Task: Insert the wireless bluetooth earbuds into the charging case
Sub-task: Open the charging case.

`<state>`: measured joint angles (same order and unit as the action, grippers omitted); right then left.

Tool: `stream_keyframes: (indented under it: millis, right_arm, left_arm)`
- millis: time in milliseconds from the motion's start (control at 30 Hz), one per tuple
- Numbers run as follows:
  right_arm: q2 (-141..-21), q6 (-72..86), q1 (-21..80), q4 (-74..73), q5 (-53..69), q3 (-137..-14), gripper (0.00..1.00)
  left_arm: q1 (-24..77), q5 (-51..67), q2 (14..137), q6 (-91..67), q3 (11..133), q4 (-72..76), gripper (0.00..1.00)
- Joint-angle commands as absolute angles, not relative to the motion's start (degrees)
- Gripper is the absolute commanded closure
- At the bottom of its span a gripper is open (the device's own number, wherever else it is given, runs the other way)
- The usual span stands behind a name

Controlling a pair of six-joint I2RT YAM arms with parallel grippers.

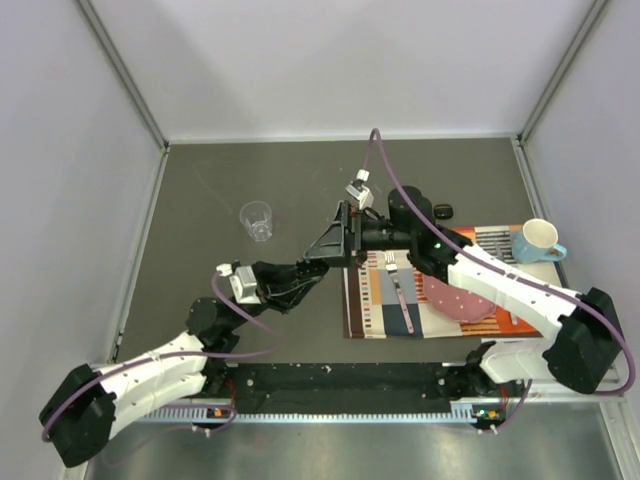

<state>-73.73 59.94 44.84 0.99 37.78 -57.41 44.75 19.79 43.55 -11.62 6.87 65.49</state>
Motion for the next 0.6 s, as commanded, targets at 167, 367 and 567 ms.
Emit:
stream_keyframes:
  millis: [167, 367, 567]
  right_arm:
    - [-73.3, 67.1, 44.5, 13.1, 42.9, -55.5, 0.03]
    - [-71.2, 67.5, 44.2, 11.9, 43.0, -53.6, 0.03]
    - [-71.5, 70.2, 44.2, 14.8, 44.1, -52.8, 0.11]
  left_arm:
    - [45.0, 17.2, 39.6, -9.7, 7.4, 65.0, 1.00]
    - [45.0, 13.8, 38.2, -8.2, 7.2, 64.7, 1.00]
    - [45.0, 13.2, 38.8, -7.6, 8.1, 64.8, 1.00]
